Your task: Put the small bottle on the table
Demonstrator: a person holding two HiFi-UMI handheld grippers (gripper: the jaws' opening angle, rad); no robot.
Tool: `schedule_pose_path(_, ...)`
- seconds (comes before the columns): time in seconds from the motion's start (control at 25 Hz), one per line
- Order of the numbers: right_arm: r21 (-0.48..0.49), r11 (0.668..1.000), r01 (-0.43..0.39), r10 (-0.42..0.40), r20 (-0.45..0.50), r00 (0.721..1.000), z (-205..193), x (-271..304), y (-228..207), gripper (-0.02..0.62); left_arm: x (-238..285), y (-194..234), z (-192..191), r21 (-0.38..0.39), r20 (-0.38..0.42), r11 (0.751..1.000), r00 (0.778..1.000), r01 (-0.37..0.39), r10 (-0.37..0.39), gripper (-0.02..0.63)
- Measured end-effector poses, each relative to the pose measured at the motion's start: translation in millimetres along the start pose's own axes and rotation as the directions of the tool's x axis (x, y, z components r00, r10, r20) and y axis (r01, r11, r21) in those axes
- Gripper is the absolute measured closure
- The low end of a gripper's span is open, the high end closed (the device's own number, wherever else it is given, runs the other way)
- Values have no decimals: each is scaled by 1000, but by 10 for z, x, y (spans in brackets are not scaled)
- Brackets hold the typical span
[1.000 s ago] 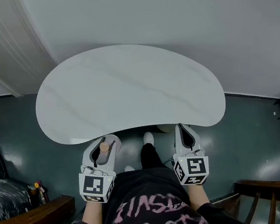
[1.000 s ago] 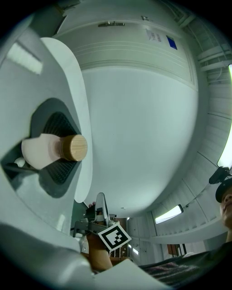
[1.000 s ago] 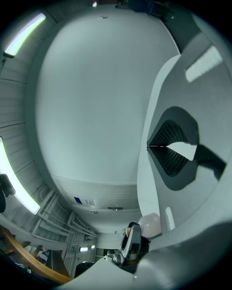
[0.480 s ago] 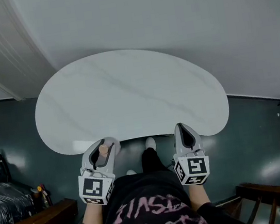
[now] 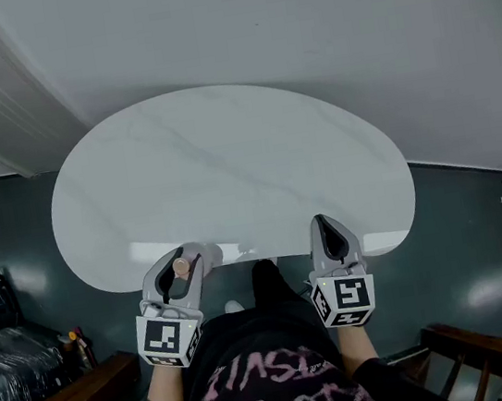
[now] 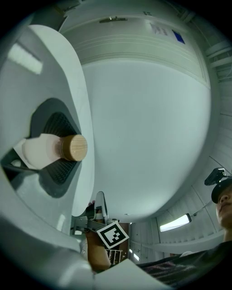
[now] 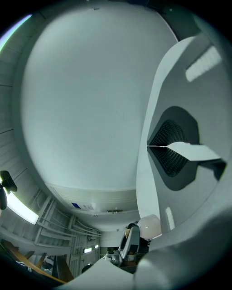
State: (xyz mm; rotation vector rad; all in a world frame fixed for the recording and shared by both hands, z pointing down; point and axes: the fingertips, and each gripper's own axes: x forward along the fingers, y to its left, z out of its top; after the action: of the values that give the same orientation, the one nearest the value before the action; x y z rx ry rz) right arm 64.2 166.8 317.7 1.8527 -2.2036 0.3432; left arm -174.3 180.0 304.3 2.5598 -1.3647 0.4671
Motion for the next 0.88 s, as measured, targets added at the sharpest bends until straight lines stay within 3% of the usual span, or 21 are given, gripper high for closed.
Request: schedule_pose_path(0.88,19,998,-60,61,-43,997,182,979,-468,581,929,251,314,-10,-52,1000,998,-22,21,477)
